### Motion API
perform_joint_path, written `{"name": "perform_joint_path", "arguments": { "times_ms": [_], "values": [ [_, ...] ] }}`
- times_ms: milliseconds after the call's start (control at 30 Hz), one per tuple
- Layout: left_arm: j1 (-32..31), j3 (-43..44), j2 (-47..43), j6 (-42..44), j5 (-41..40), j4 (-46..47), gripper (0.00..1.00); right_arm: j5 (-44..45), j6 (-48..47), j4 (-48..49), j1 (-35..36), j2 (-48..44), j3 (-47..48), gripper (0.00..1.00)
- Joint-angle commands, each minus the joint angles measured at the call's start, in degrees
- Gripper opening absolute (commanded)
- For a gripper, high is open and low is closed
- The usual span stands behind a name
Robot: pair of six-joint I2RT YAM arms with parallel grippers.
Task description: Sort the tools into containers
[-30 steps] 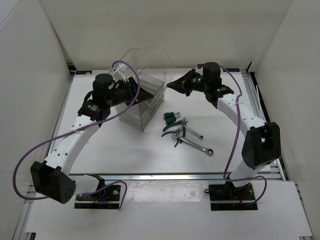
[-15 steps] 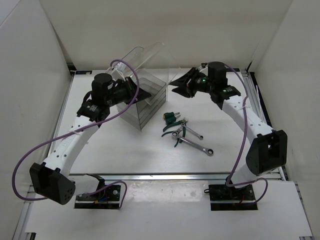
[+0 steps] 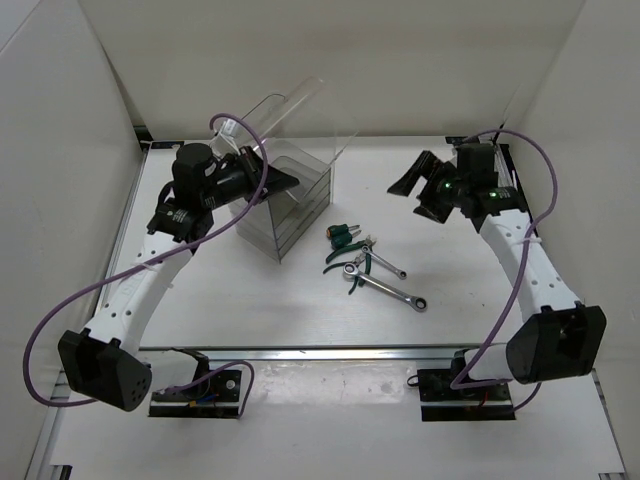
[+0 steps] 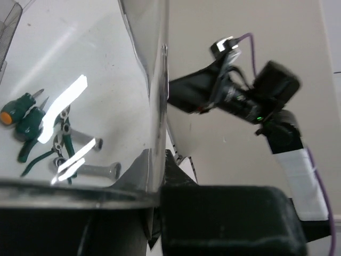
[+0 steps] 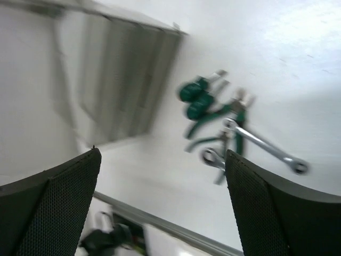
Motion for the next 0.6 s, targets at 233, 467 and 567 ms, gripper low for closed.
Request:
{"name": "perform_joint_path", "arguments": {
  "times_ms": [233,467,567],
  "values": [
    [6.1,1.7,-0.5,-16.2,2.7,5.8,0.10,11.9,-31.4,-5.2,9.9,7.8,-8.3,0.83],
    [8.5,3.8,1.5,-19.5,6.5,7.4,0.10,19.3,-40.2,2.4,17.8,10.4,-12.4,0.80],
    [9.6,4.1,2.0,-19.7,7.8,7.3,0.10,20.4,-42.6,3.8,18.6,13.1,-12.8,0.80]
  ]
}}
